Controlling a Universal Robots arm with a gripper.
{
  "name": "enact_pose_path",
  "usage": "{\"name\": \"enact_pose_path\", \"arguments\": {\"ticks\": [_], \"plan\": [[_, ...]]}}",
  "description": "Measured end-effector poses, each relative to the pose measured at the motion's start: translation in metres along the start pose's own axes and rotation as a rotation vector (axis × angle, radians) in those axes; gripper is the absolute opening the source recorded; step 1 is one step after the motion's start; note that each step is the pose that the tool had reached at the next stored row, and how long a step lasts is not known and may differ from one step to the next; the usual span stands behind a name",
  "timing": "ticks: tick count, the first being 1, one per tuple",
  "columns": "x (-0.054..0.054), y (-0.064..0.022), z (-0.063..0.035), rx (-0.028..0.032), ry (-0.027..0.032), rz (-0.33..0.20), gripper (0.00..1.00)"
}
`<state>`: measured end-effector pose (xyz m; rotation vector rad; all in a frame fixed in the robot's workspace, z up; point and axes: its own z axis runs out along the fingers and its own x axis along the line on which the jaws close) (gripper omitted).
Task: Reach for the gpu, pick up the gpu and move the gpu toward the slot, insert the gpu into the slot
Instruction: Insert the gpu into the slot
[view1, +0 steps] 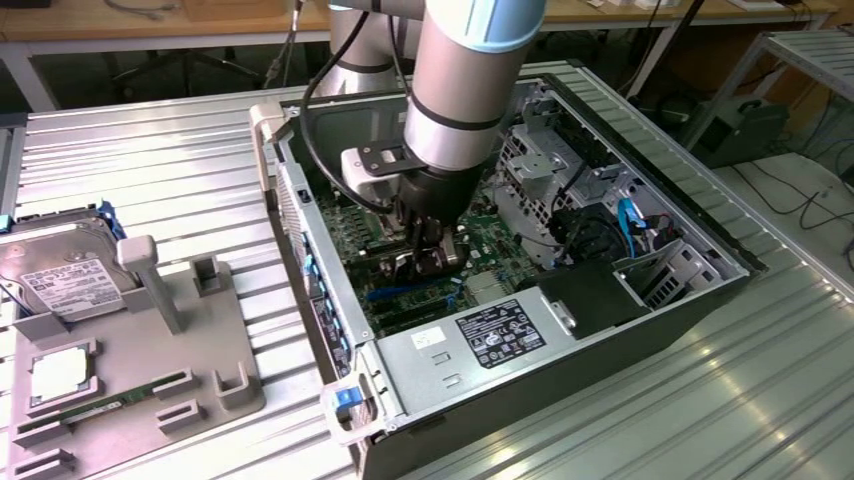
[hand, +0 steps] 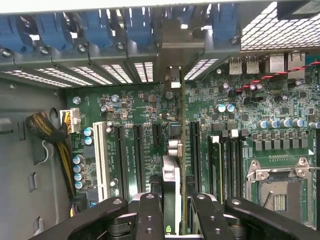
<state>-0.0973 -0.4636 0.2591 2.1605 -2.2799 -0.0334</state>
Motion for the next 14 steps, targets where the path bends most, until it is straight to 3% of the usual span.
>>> {"name": "enact_pose_path", "arguments": {"ticks": [14], "plan": [[-0.0008,0.0,0.0022,0.0,0.0002,-0.01,0.27]]}}
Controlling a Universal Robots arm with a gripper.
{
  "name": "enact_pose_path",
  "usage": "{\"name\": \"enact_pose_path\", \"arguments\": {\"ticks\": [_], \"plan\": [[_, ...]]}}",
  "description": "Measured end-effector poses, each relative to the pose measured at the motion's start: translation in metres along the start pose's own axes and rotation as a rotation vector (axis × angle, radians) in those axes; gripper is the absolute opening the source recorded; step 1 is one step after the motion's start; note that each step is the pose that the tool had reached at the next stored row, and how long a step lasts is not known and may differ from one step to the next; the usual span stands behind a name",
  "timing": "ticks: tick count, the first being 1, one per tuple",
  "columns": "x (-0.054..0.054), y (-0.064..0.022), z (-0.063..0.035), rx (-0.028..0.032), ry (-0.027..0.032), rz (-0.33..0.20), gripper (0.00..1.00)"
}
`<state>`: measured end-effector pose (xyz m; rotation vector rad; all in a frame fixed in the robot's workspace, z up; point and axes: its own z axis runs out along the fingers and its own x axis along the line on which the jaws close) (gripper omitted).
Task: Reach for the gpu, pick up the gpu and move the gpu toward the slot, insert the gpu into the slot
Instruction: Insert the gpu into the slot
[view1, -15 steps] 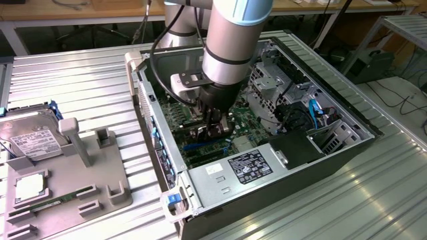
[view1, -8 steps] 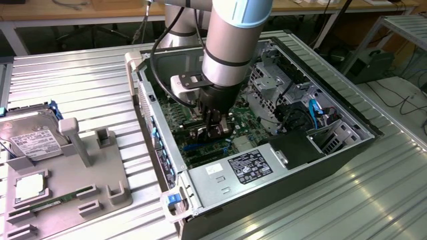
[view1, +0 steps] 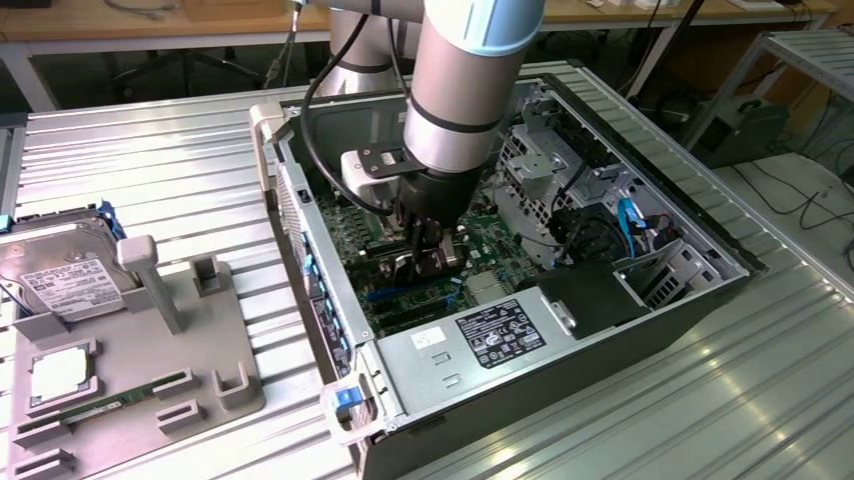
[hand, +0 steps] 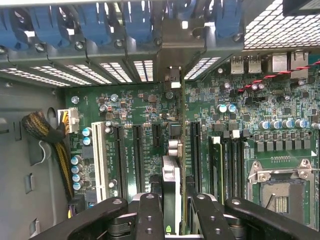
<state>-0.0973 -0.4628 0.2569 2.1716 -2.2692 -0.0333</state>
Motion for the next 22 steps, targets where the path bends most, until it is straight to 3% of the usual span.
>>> {"name": "enact_pose_path", "arguments": {"ticks": [10,22], "plan": [[-0.0003,-0.0037,0.0008,-0.0002,0.0003,-0.002,0.27],[-0.0015,0.0002,0.0029,-0.0003,0.0002,-0.001,0.27]]}}
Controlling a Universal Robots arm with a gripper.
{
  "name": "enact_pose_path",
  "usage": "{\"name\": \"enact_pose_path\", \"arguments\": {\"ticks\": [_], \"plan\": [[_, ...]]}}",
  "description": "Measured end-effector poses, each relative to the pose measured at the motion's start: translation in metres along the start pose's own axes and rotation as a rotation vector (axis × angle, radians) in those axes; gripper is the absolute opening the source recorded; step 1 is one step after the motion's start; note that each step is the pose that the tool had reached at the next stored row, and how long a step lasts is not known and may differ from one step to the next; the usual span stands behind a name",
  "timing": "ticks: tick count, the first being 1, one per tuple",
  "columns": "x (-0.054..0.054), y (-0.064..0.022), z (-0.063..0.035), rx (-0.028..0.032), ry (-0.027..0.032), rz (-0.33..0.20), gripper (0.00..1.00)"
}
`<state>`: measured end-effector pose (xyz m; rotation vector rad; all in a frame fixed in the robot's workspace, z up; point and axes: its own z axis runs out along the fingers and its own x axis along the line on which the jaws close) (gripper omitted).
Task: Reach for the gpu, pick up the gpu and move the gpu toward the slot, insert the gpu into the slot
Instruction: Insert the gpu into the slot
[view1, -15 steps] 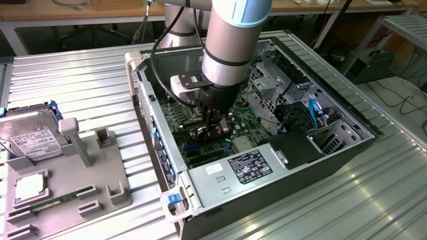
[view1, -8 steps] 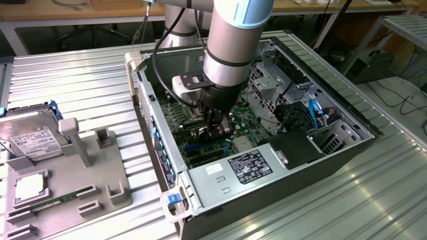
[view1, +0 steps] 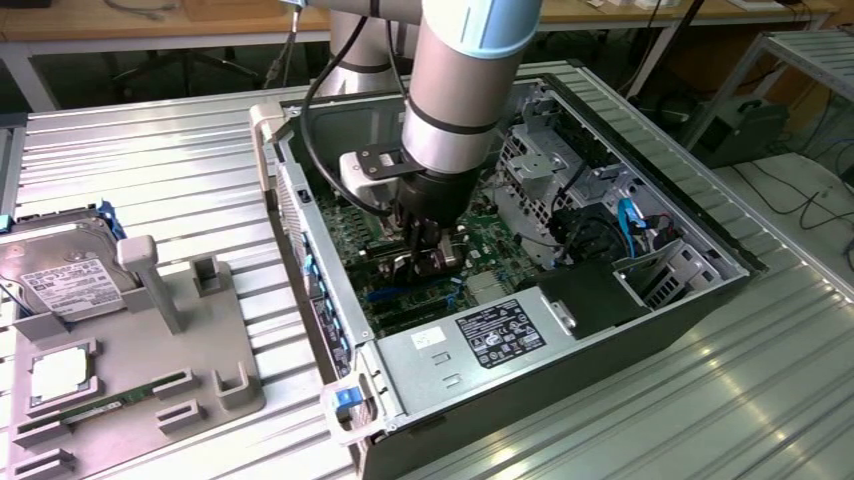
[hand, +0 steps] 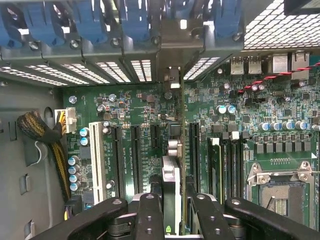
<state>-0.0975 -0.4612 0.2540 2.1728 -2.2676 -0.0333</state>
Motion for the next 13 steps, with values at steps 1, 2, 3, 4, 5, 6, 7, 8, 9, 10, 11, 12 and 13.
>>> {"name": "enact_pose_path", "arguments": {"ticks": [1,2,3,4,5,6,7,8,9,10,11,12,13], "plan": [[-0.0001,-0.0007,0.0002,0.0001,-0.0003,0.0,0.27],[-0.0001,-0.0019,0.0003,0.0001,-0.0003,0.0,0.27],[-0.0002,-0.0034,0.0003,0.0,-0.0001,0.001,0.27],[-0.0001,-0.0042,0.0004,-0.0001,-0.0001,0.001,0.27],[-0.0001,-0.0042,0.0004,-0.0001,0.0001,0.001,0.27],[-0.0001,-0.0042,0.0004,-0.0001,0.0001,0.001,0.27],[-0.0002,-0.0043,0.0006,-0.0001,0.0,0.001,0.27],[-0.0002,-0.0041,0.0007,0.0,-0.0001,0.001,0.27],[-0.0002,-0.0035,0.0009,0.0001,-0.0002,0.001,0.27],[-0.0001,-0.0016,0.0012,0.0001,-0.0004,0.001,0.27],[-0.0001,-0.0007,0.0014,0.0001,-0.0003,0.001,0.27],[-0.0001,-0.0003,0.0015,0.0,-0.0001,0.001,0.27],[-0.0002,-0.0003,0.0017,-0.0001,0.0,0.001,0.27]]}}
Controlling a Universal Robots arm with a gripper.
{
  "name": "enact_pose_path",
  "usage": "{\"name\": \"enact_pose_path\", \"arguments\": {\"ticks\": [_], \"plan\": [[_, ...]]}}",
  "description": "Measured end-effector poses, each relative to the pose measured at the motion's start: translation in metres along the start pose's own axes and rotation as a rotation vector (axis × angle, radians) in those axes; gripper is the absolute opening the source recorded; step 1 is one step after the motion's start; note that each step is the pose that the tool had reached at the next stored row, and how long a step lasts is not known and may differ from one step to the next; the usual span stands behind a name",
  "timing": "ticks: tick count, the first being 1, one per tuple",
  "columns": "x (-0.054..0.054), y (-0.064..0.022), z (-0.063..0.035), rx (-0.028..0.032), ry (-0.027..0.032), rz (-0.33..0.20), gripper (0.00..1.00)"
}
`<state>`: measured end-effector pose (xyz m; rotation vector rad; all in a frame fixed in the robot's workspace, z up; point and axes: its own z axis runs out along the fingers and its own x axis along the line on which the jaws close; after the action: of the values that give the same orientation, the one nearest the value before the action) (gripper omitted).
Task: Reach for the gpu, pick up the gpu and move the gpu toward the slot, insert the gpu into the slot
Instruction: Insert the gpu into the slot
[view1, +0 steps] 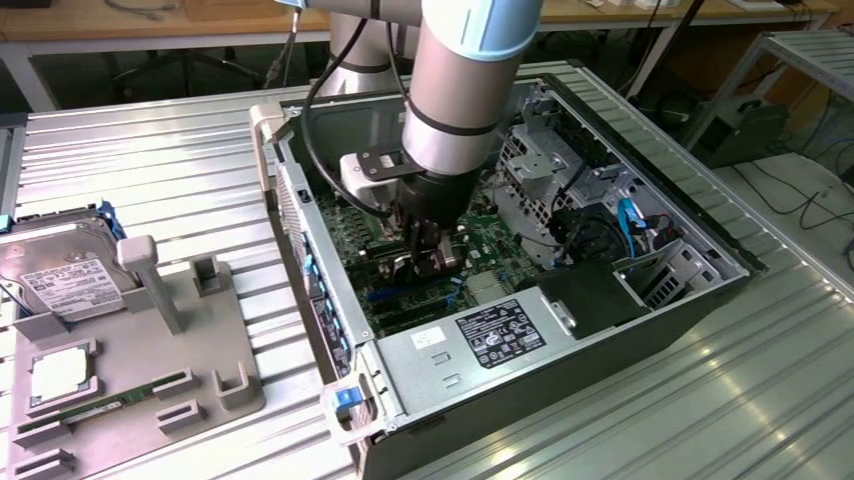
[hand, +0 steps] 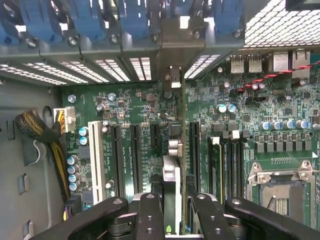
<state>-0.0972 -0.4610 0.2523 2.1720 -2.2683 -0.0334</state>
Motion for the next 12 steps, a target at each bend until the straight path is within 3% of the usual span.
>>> {"name": "enact_pose_path", "arguments": {"ticks": [12], "plan": [[-0.0019,0.0019,0.0037,-0.0004,0.0002,0.0,0.27]]}}
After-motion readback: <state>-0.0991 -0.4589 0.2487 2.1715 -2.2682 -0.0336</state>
